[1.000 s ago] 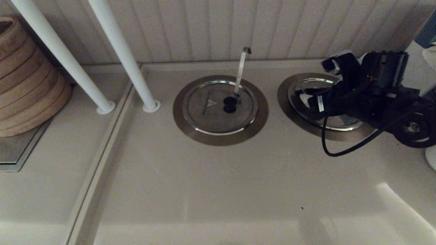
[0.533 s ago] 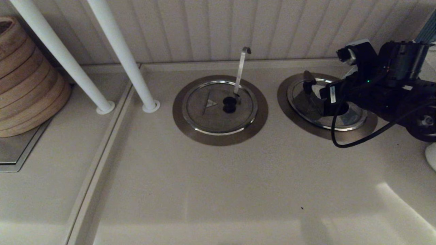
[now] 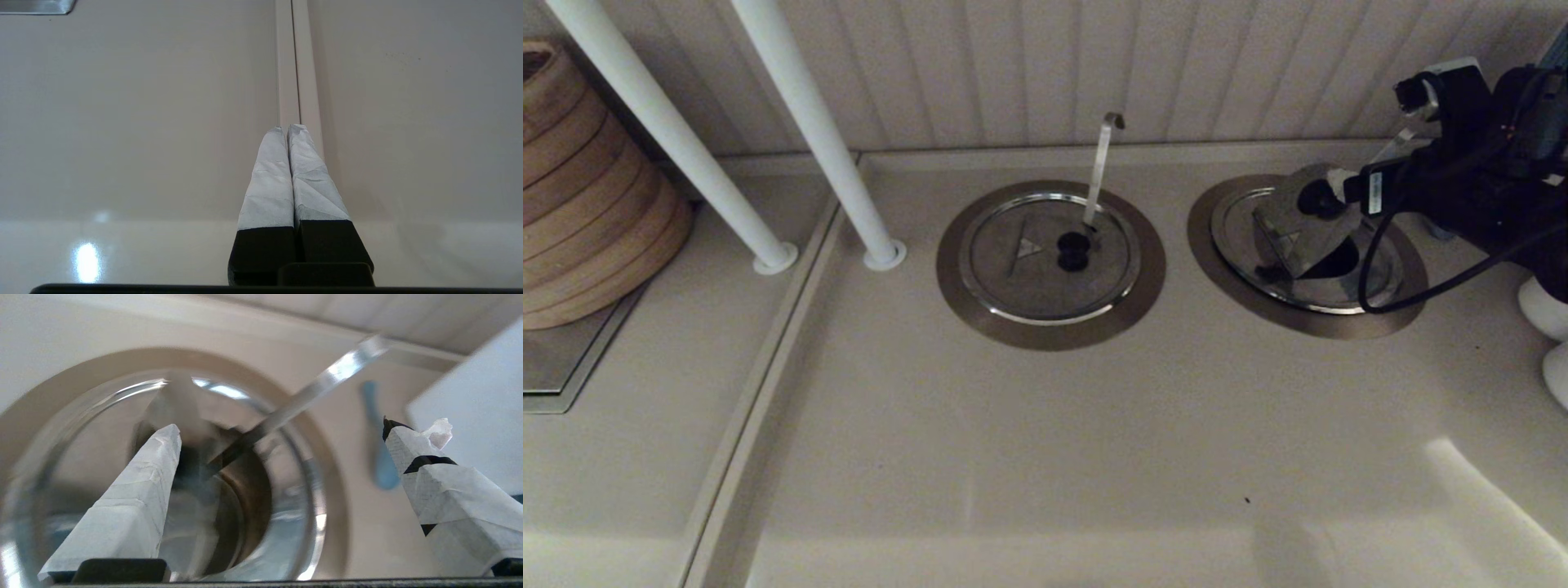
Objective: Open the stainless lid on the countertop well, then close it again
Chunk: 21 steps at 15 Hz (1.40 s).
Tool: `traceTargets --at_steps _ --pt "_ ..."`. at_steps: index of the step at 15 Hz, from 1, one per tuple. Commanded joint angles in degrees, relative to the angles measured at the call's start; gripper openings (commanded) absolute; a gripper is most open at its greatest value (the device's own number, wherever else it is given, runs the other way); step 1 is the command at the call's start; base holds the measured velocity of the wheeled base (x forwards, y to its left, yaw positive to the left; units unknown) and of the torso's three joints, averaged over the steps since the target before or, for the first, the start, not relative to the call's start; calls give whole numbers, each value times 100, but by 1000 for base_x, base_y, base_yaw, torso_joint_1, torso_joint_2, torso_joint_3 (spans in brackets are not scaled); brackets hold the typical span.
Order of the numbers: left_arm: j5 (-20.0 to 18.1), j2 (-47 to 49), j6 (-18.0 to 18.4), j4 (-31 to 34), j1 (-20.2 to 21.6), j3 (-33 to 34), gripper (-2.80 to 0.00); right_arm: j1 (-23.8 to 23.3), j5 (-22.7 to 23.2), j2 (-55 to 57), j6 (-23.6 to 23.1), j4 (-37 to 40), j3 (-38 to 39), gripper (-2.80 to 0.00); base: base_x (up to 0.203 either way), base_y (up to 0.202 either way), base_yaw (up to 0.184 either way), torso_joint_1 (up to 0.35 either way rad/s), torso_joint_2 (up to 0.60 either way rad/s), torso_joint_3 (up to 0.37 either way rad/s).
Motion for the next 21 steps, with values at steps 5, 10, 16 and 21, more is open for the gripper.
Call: traceTargets --at_steps 5,10,16,21 --pt "4 6 -4 0 -4 0 -280 -558 14 212 -10 8 -410 0 0 0 0 0 0 0" --pt "4 6 -4 0 -4 0 -280 -507 71 -145 343 392 -458 0 0 0 0 0 0 0" --pt "-3 6 -4 0 -4 0 -280 -493 1480 -1268 1312 2216 -469 0 0 0 0 0 0 0" --pt "4 6 -4 0 -4 0 -280 -528 2346 -2188 1689 3317 -96 -280 0 0 0 0 0 0"
